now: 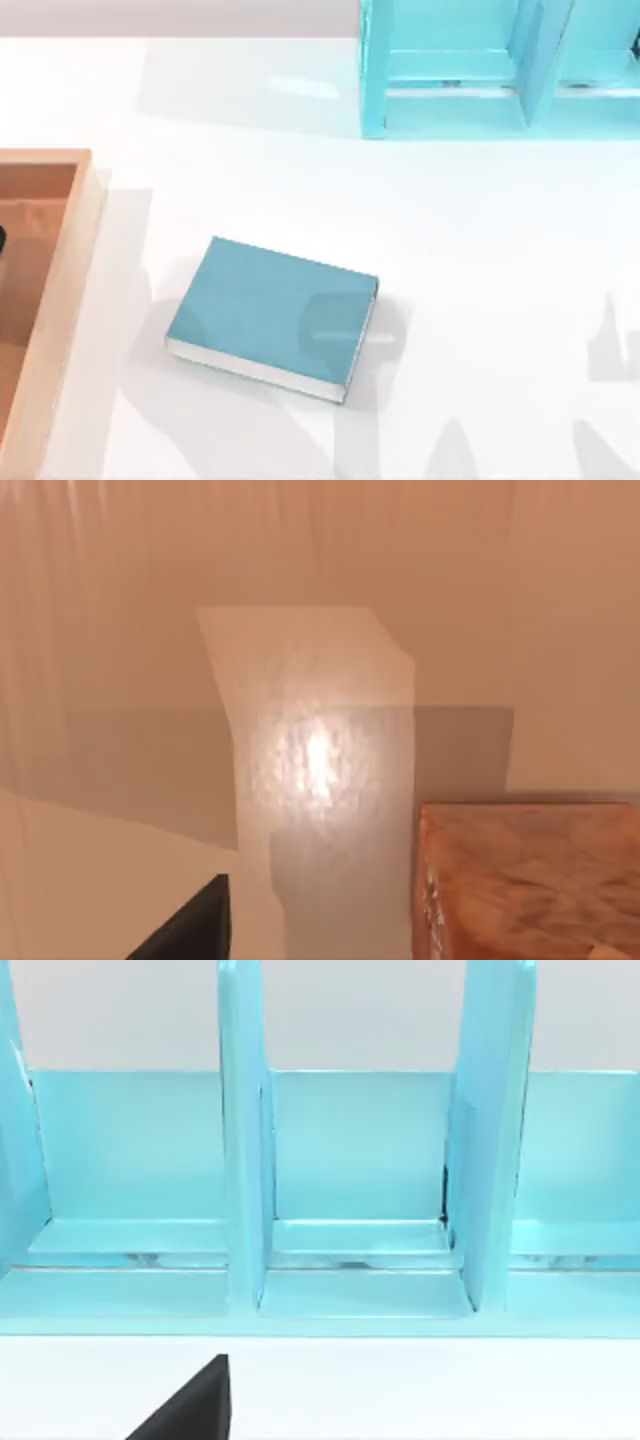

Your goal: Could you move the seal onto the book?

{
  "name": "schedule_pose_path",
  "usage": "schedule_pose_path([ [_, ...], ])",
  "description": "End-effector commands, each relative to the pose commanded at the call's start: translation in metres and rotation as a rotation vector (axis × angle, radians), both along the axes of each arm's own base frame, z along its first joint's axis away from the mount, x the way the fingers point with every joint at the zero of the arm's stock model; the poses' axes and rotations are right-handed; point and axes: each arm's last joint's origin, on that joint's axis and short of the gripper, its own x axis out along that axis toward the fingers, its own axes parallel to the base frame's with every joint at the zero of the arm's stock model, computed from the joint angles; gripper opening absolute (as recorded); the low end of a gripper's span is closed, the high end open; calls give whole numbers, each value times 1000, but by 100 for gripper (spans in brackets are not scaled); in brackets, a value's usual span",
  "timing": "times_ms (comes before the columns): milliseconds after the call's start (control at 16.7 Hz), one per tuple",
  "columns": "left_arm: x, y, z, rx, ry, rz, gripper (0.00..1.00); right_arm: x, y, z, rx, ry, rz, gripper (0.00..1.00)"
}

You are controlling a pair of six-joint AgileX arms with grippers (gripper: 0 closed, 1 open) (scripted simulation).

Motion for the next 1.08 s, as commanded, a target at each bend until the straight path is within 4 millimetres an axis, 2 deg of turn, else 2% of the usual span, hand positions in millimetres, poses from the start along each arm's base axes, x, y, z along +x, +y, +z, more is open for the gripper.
schedule_pose_path([
  [120,0,0,0,0,0,0,100,0,0,0,0,0,0,100],
  [900,0,0,0,0,0,0,2,0,0,0,0,0,0,100],
  [1080,0,0,0,0,0,0,0,0,0,0,0,0,0,100],
])
